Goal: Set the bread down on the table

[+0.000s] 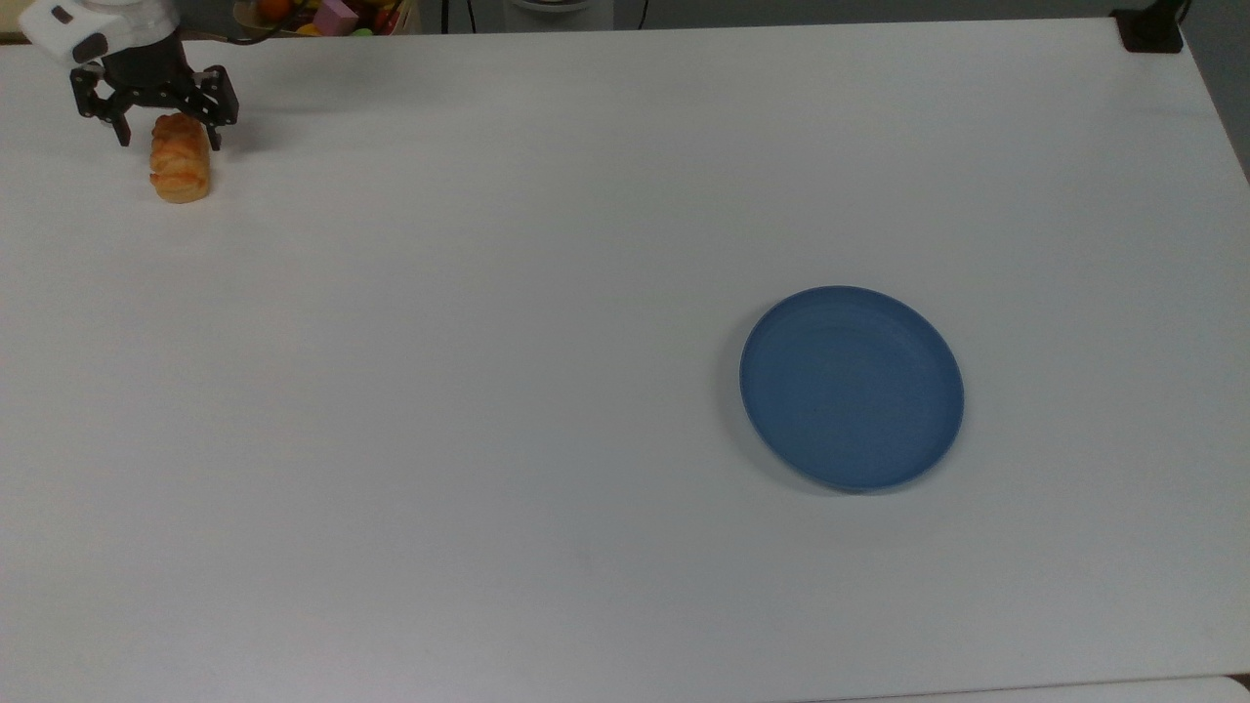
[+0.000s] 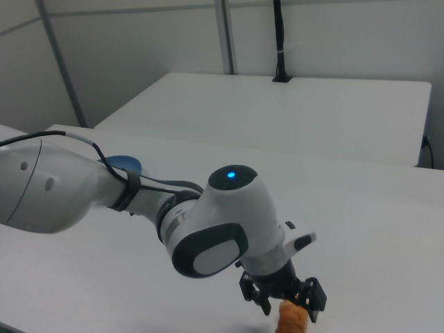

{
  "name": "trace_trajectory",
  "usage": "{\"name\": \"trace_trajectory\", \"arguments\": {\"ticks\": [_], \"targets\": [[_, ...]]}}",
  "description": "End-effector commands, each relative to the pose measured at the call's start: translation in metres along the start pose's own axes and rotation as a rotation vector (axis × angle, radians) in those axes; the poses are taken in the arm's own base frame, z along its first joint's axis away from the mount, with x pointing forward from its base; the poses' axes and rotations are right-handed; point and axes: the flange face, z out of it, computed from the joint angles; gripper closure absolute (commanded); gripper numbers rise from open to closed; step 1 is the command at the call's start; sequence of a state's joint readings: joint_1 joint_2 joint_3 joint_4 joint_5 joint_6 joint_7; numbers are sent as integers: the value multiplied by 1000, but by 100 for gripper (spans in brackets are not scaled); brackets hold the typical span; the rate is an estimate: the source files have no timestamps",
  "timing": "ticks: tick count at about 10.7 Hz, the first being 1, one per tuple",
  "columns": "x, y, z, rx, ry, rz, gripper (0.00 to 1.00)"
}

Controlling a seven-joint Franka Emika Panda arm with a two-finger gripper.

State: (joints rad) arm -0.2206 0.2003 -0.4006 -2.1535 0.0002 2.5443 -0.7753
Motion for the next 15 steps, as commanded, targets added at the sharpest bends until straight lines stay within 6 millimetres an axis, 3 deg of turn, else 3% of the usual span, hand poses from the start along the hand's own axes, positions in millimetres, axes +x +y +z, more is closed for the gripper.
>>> {"name": "trace_trajectory", "arguments": {"ticks": [1,3,5,7,10,12,13,15], "targets": [[18,15,-52,51,-10,3,0],[45,2,-91,84,-23,-1,0],[106,-56,-134,123,-36,36,0],[146,-125,-180,123,-46,84,0],[179,-246,-235,134,-58,58,0],[190,-305,-274,127,-30,98,0],[190,-324,-287,130,-42,81,0],[183,-338,-309,133,-45,59,0]]}}
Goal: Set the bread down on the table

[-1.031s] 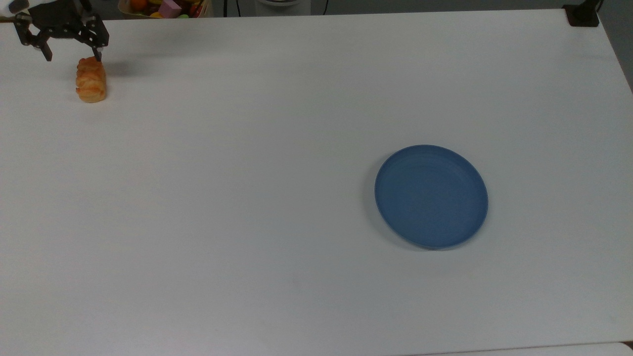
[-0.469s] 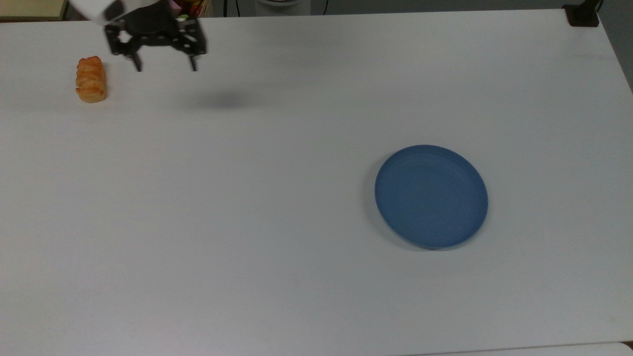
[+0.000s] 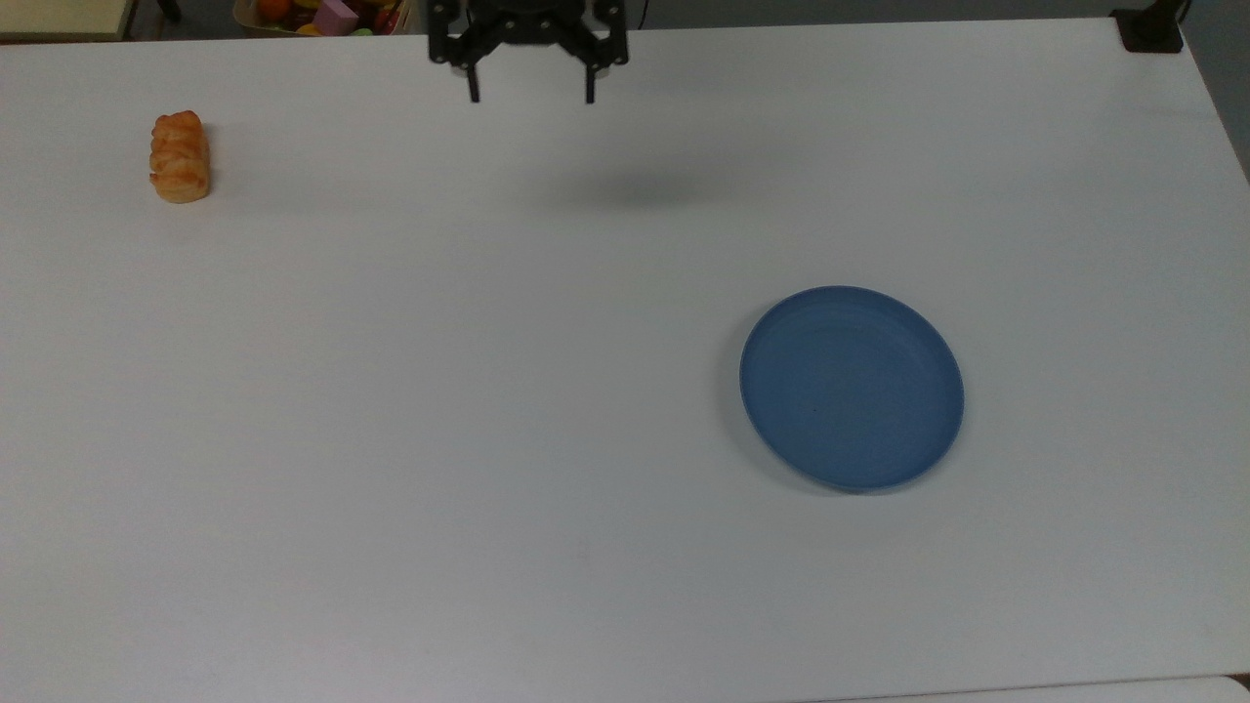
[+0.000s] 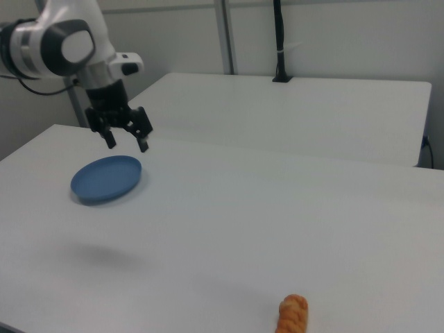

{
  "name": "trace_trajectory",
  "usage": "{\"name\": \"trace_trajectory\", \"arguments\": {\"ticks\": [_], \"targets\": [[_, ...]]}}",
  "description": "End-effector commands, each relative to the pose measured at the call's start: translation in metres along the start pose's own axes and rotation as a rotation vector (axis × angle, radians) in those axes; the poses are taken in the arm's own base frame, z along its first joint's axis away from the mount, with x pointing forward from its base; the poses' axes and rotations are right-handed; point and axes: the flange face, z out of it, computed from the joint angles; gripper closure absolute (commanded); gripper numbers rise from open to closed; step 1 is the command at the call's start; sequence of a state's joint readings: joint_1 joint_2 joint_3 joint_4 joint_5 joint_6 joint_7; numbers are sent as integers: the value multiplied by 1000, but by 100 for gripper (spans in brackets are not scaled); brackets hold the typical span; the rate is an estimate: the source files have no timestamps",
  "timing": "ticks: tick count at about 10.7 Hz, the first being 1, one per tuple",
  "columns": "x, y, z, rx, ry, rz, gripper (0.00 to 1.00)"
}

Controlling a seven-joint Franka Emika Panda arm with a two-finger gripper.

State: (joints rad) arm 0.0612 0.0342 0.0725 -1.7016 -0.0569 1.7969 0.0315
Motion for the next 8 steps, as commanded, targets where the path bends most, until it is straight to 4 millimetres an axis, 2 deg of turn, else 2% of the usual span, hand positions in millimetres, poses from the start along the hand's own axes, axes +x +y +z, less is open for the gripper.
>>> {"name": "trace_trajectory", "arguments": {"ticks": [1,4,7,8], "targets": [[-14,-10,-31,-10,-1,0,0],[-35,4,-46,5,-56,31,0],[-35,22,-50,32,-47,69,0],[-35,22,-50,32,-47,71,0]]}}
